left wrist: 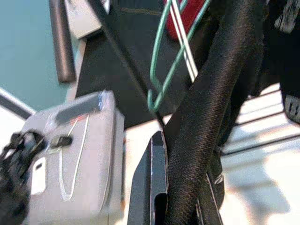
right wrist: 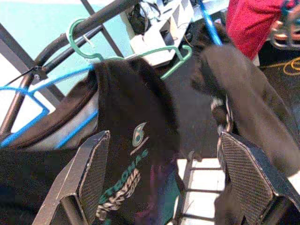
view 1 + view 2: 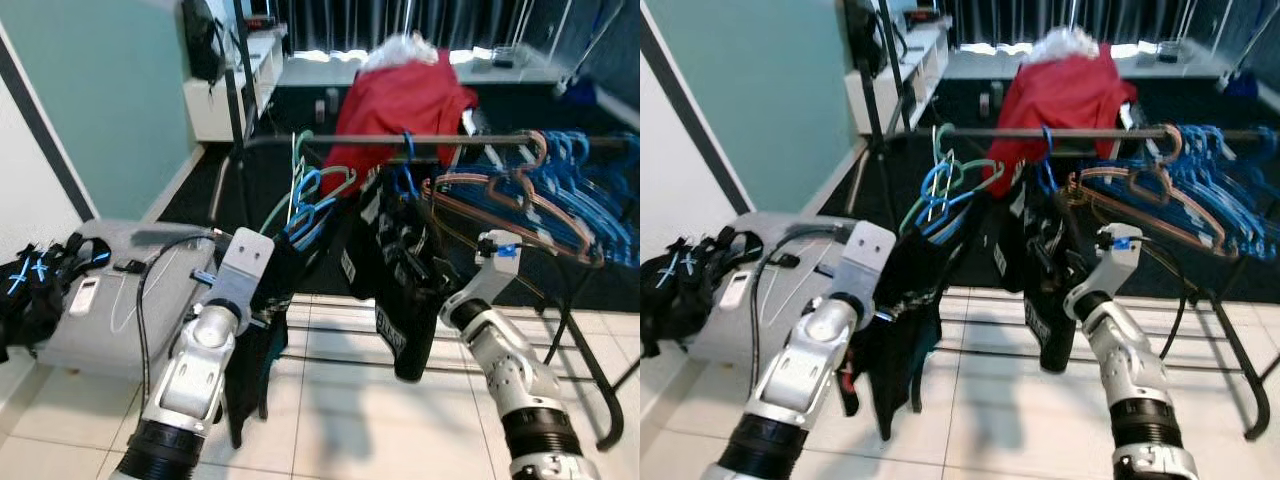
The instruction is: Hang hanger
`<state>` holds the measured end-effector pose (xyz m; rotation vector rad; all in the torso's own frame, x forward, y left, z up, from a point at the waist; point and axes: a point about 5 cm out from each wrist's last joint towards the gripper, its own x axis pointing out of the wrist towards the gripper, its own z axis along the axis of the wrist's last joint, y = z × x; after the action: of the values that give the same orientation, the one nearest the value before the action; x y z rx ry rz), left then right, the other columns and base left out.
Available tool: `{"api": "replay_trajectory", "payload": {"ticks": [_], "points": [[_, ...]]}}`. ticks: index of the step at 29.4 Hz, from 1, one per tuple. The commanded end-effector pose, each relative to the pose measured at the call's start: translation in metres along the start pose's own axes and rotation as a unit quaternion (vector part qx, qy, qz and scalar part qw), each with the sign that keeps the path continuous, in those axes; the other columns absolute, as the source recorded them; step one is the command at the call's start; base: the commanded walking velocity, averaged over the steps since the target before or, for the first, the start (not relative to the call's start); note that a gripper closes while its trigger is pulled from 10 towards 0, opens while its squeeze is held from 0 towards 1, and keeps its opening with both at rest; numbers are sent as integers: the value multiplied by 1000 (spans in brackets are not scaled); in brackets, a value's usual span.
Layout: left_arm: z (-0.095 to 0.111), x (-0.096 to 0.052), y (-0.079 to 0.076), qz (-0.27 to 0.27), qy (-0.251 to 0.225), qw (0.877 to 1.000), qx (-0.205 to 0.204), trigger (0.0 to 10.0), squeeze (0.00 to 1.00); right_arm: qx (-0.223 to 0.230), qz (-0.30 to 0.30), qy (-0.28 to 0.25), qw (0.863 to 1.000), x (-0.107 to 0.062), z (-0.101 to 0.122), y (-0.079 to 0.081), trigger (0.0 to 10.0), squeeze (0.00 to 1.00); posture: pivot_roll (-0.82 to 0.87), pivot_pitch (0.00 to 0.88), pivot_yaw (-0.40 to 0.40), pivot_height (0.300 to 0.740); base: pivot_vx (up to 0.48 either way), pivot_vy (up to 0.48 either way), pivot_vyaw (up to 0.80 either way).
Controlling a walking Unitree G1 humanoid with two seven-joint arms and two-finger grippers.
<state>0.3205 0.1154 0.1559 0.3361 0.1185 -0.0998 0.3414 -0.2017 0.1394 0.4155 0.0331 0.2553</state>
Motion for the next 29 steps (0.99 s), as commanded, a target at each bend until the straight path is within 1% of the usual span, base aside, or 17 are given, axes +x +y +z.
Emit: {"api": "replay_trajectory", "payload": {"ticks": [1, 2, 4, 8, 15, 16, 17, 18, 21, 25, 27, 28, 29], "points": [[7, -2, -10, -21, -6, 1000, -17, 10000, 0, 14, 3, 13, 1000, -1, -8, 2, 10000, 0, -80, 0, 35, 740, 480, 0, -800], [7, -2, -10, -21, -6, 1000, -17, 10000, 0, 14, 3, 13, 1000, -1, -8, 2, 10000, 0, -80, 0, 35, 740, 480, 0, -800], [6, -4, -17, -30, 1, 999, -27, 10000, 0, 20, 0, 8, 1000, -1, -7, 1, 10000, 0, -78, 0, 38, 740, 480, 0, -800], [4, -5, -20, -32, 10, 999, -40, 10000, 0, 24, -5, -1, 1000, -1, -6, 1, 10000, 0, -77, 0, 38, 740, 480, 0, -623], [2, -5, -22, -21, 31, 998, -54, 10000, 0, 25, -5, -1, 1000, -1, -5, 1, 10000, 0, -77, 0, 37, 740, 480, 0, 0], [-1, -4, -21, -11, 44, 997, -62, 10000, 0, 25, -5, -1, 1000, -1, -5, 1, 10000, 0, -77, 0, 37, 740, 330, 0, 0], [-4, -3, -20, 1, 58, 996, -72, 10000, 0, 25, -6, -1, 1000, -1, -5, 1, 10000, 0, -77, 0, 37, 740, 0, 0, 0], [-4, -3, -20, 1, 58, 996, -72, 10000, 0, 25, -6, -1, 1000, -1, -5, 1, 10000, 0, -77, 0, 37, 740, 0, 0, 0], [-9, -3, -14, 28, 76, 992, -96, 10000, 0, 27, -7, -2, 1000, -1, -5, 1, 10000, 0, -77, 0, 37, 740, 0, 0, 0], [-12, -4, -11, 34, 83, 991, -95, 10000, 0, 27, -8, -3, 1000, -1, -4, 1, 10000, 0, -80, 2, 41, 740, 0, 0, 0], [-23, -9, -11, 32, 116, 988, -92, 10000, 0, 29, -9, -3, 1000, -2, -4, 0, 10000, 0, -74, 5, 37, 740, 0, 0, 0], [-23, -9, -11, 32, 116, 988, -92, 10000, 0, 29, -9, -3, 1000, -2, -4, 0, 10000, 0, -74, 5, 37, 740, 0, 0, 0], [-28, -12, -13, 26, 135, 986, -91, 10000, 0, 30, -9, -2, 1000, -1, -4, 0, 10000, 0, -73, 5, 36, 740, 0, 0, 0]]}}
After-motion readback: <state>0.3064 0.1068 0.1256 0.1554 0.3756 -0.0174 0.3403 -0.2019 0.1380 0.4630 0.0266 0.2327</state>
